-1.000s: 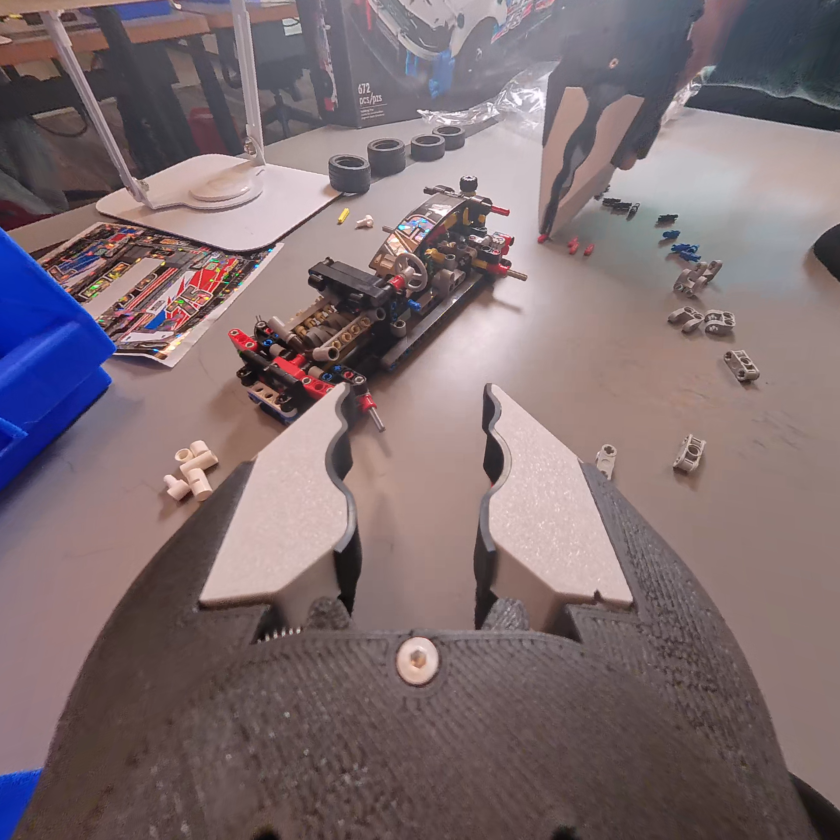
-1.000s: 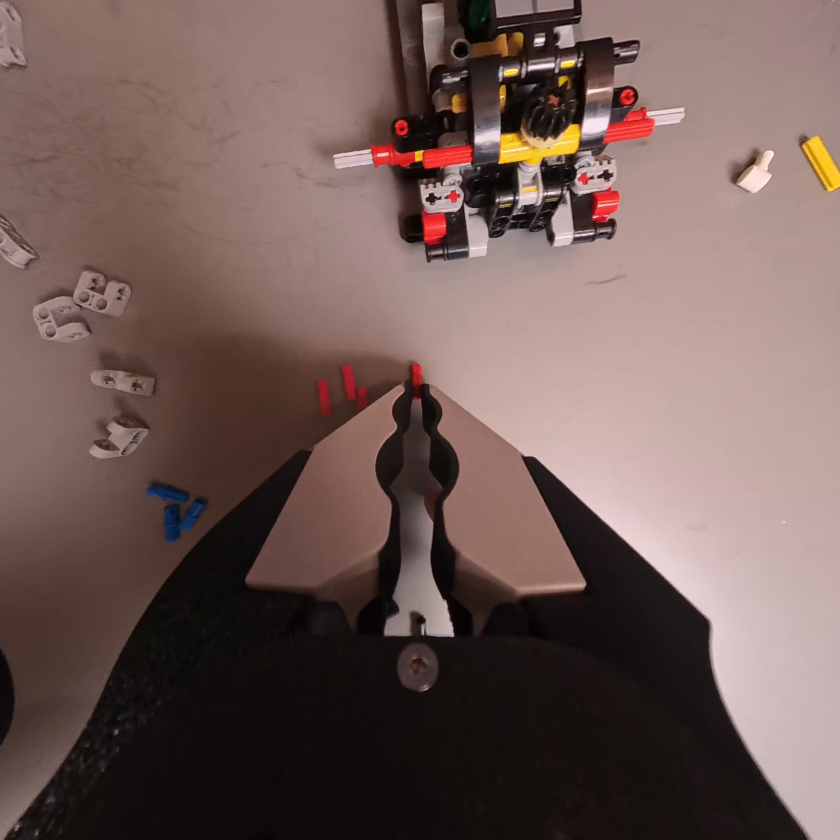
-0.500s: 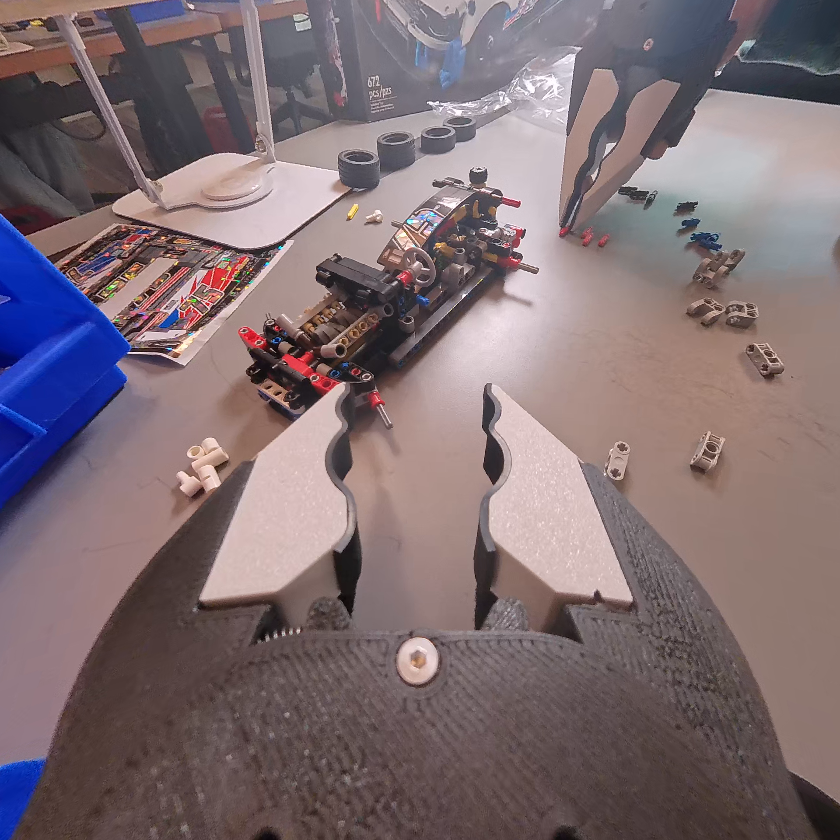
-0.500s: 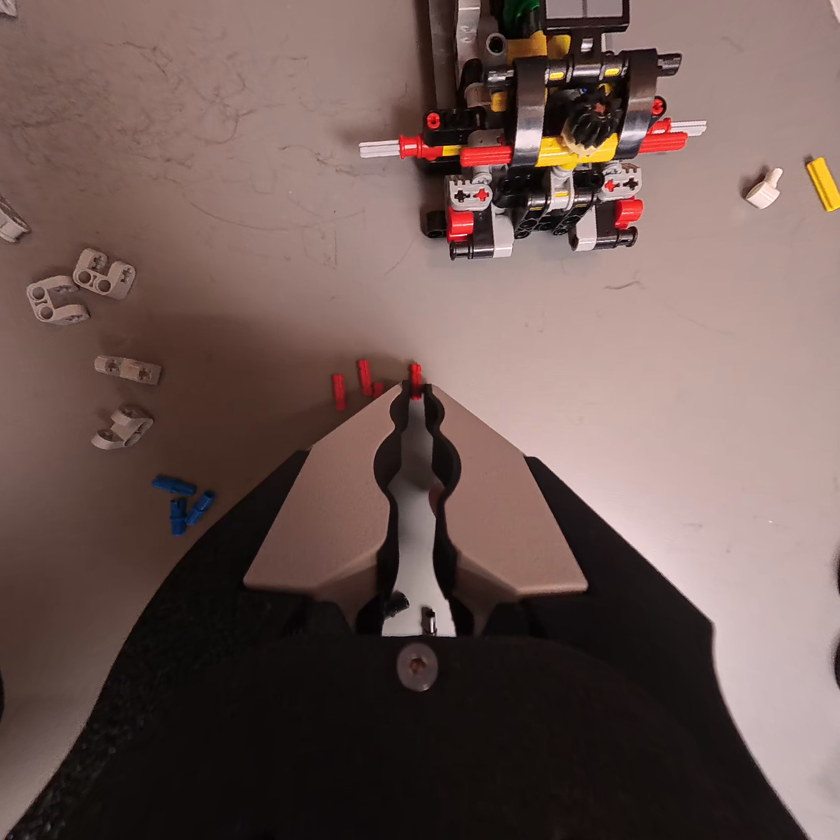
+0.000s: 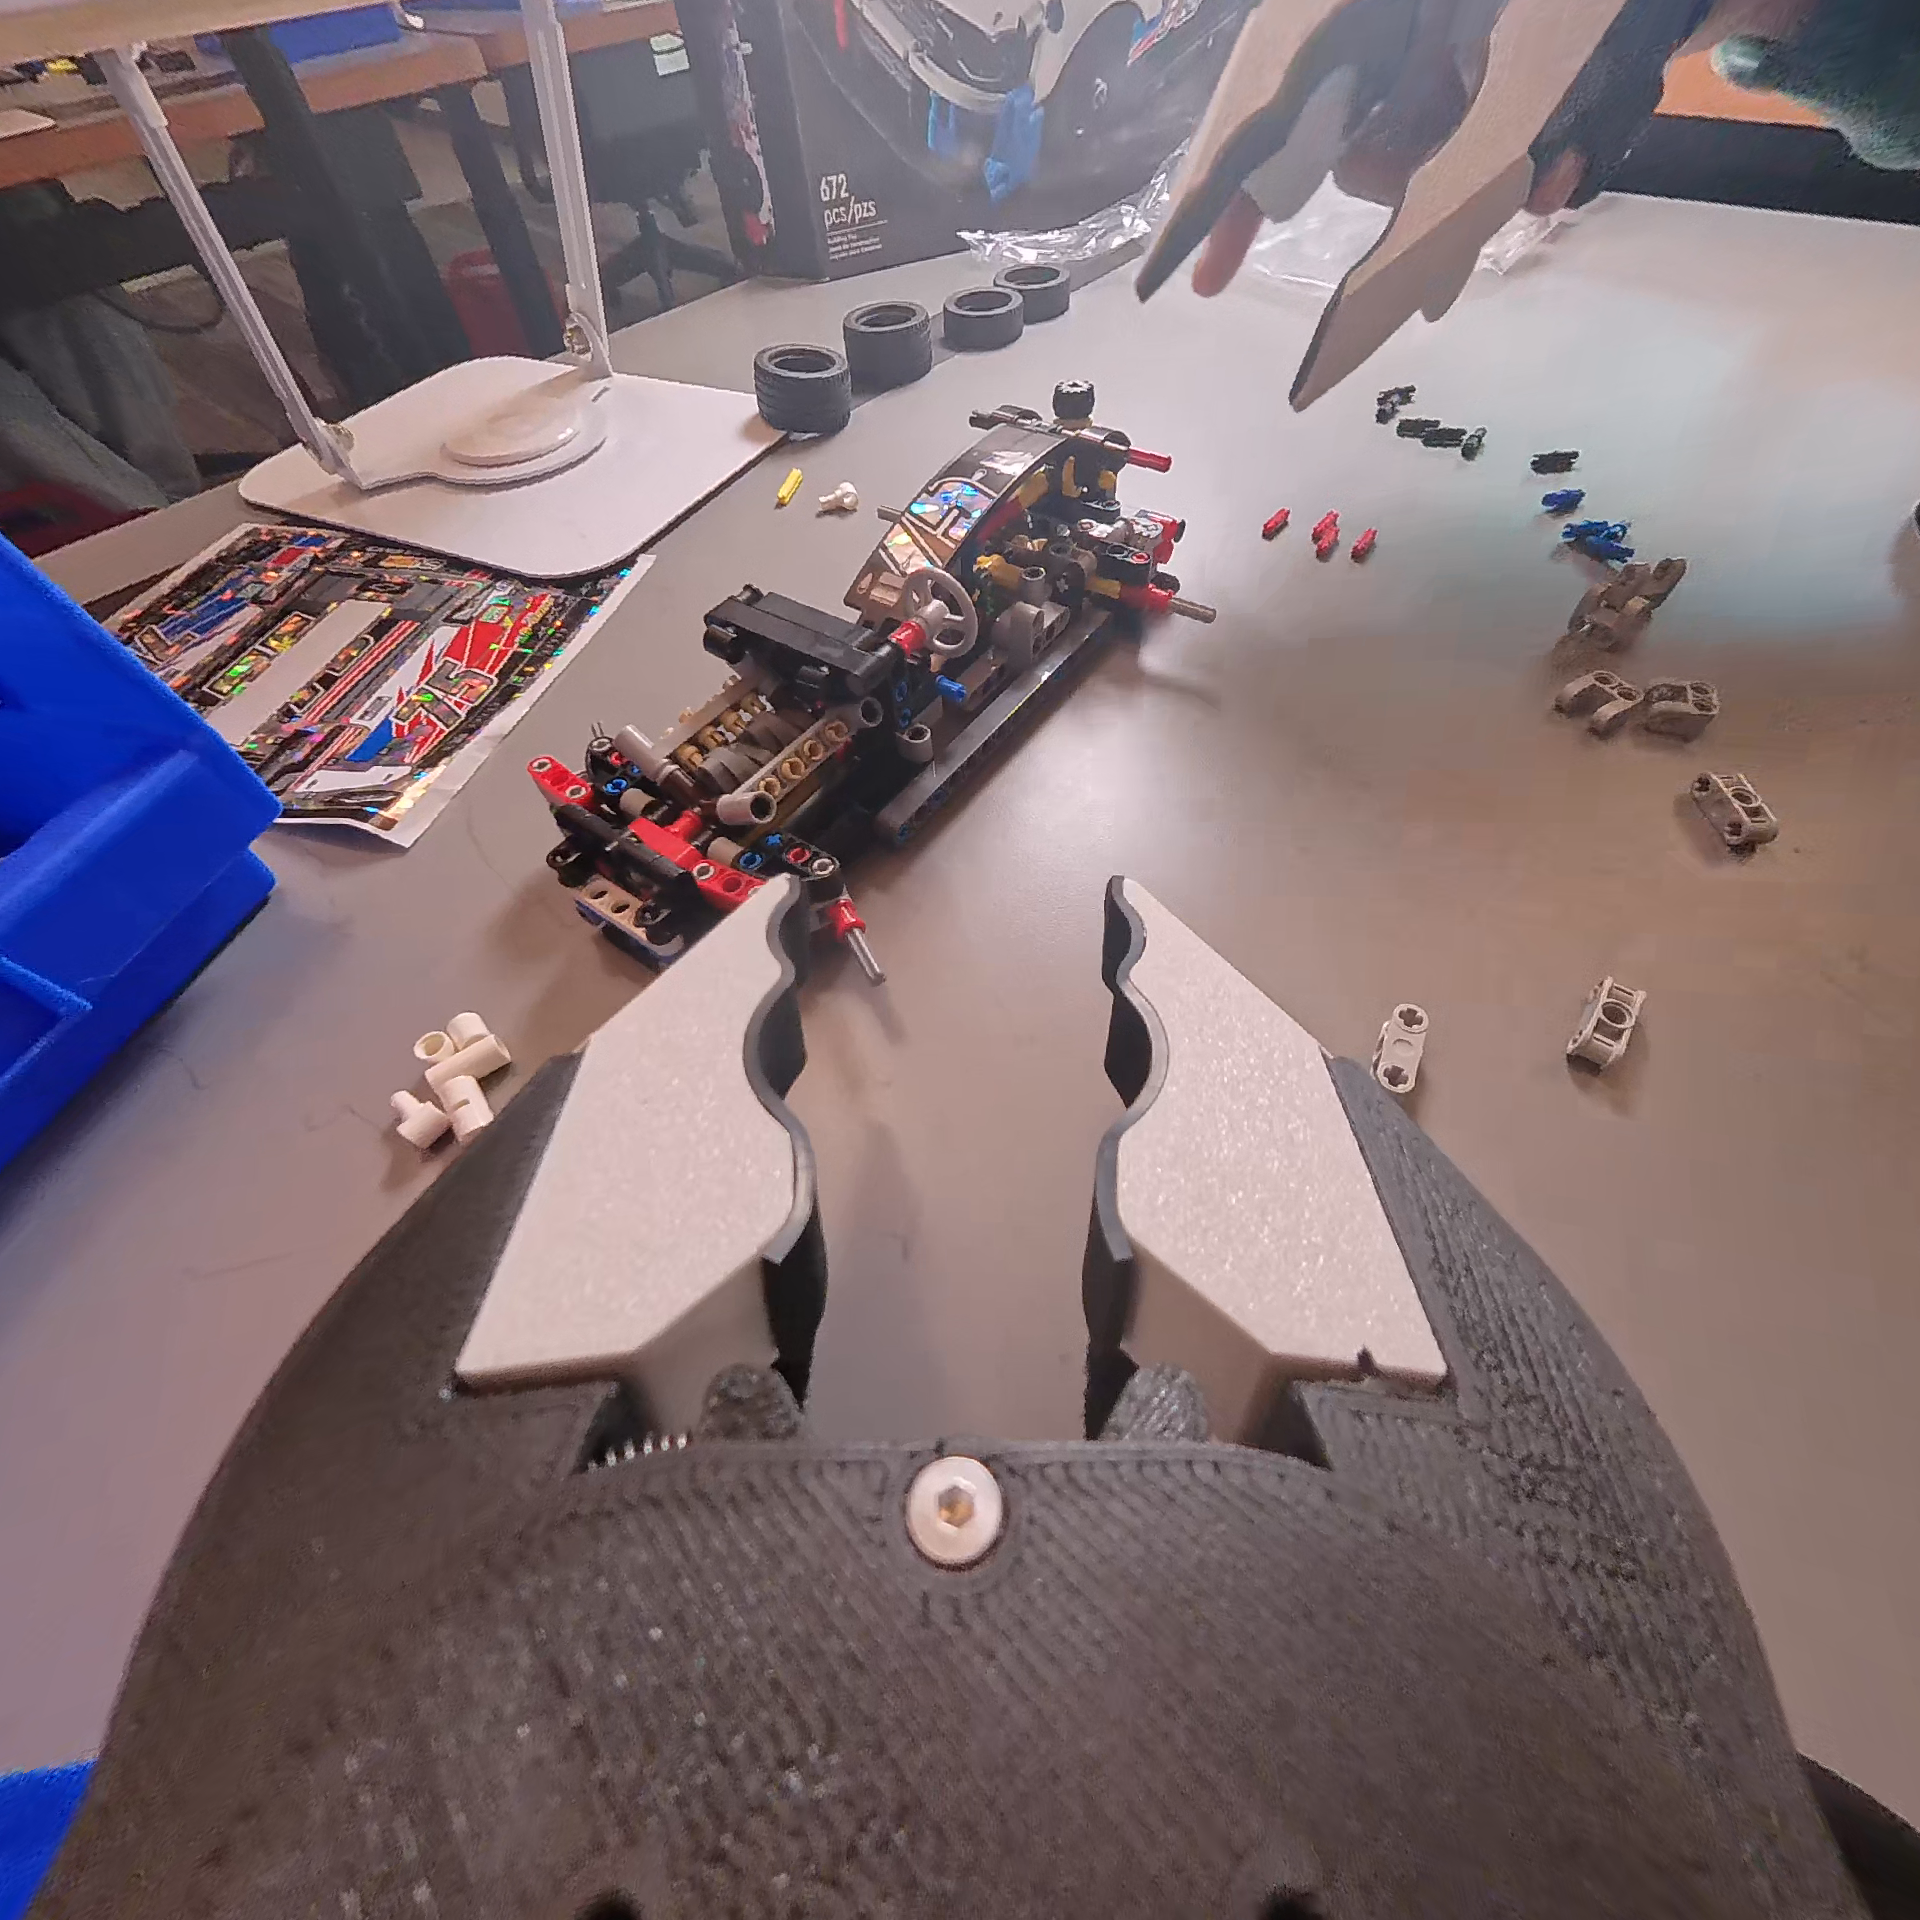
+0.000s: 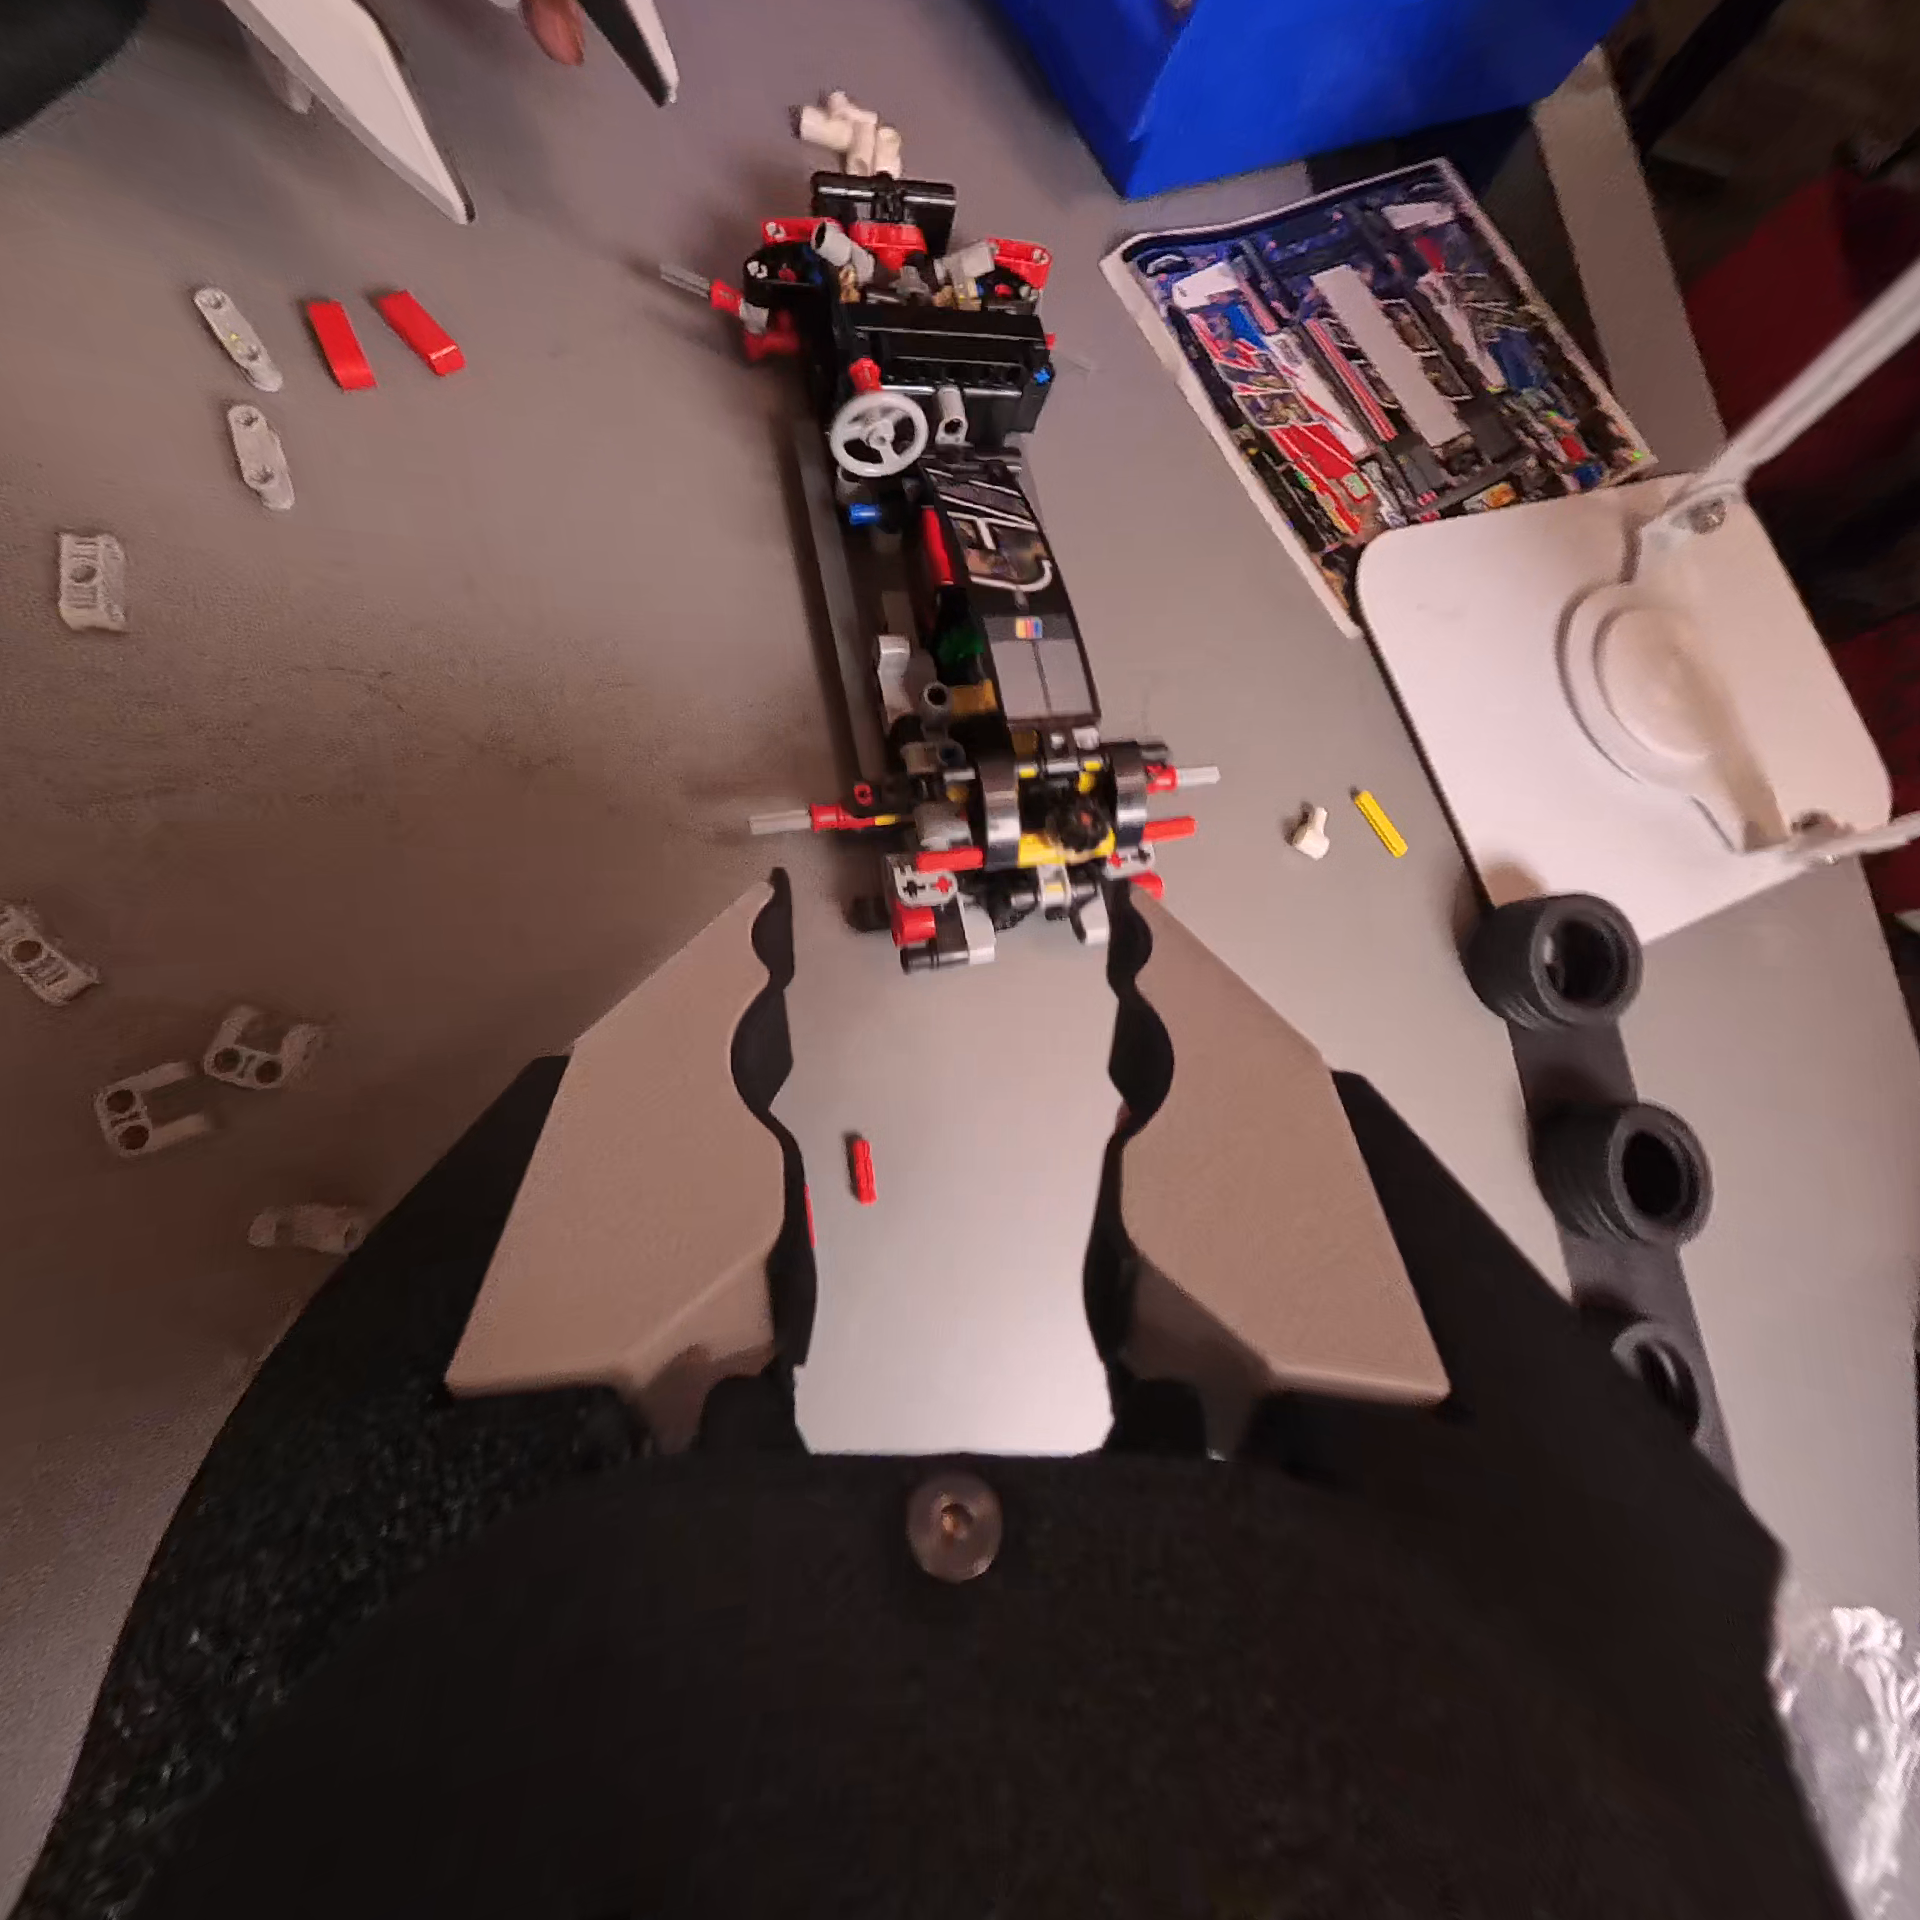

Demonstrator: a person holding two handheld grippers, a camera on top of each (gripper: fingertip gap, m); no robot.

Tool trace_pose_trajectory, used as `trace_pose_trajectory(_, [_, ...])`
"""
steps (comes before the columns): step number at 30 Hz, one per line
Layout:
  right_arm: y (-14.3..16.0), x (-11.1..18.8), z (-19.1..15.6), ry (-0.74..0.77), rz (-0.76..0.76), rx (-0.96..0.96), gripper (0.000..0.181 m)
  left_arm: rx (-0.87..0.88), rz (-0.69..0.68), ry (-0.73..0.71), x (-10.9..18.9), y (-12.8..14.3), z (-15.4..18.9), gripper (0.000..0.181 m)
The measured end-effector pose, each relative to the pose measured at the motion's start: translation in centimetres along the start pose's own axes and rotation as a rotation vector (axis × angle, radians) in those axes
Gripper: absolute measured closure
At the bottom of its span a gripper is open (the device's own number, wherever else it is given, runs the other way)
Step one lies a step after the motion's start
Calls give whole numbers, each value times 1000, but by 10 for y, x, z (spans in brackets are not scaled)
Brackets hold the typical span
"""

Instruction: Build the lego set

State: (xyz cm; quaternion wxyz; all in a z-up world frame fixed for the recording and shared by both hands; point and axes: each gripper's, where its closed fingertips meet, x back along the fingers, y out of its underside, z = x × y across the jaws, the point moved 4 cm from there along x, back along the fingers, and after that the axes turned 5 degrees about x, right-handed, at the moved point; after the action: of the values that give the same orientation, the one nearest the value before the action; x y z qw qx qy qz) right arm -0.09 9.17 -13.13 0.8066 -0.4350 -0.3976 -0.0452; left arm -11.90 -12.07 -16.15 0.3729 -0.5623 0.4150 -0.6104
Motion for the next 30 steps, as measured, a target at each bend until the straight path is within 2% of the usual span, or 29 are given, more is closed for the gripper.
trace_pose_trajectory(5, [-33,-40,7,-79,-116,119,107,-15,2,-8,1,-1,0,126])
trace_pose_trajectory(8, [-41,-67,16,-135,-215,153,100,-18,9,-8,3,-2,1,126])
trace_pose_trajectory(11, [-43,-88,24,-173,-277,174,101,-27,12,-5,4,-3,2,126])
trace_pose_trajectory(13, [-45,-96,21,-243,-287,154,108,-35,15,-2,5,-4,3,126])
trace_pose_trajectory(18, [-40,-100,15,-316,-294,151,144,-39,21,11,6,-5,4,126])
trace_pose_trajectory(22, [-29,-88,20,-290,-317,173,155,-30,20,31,7,-5,5,126])
trace_pose_trajectory(30, [-2,-67,38,-257,-327,109,155,47,-90,-70,5,9,-16,126])
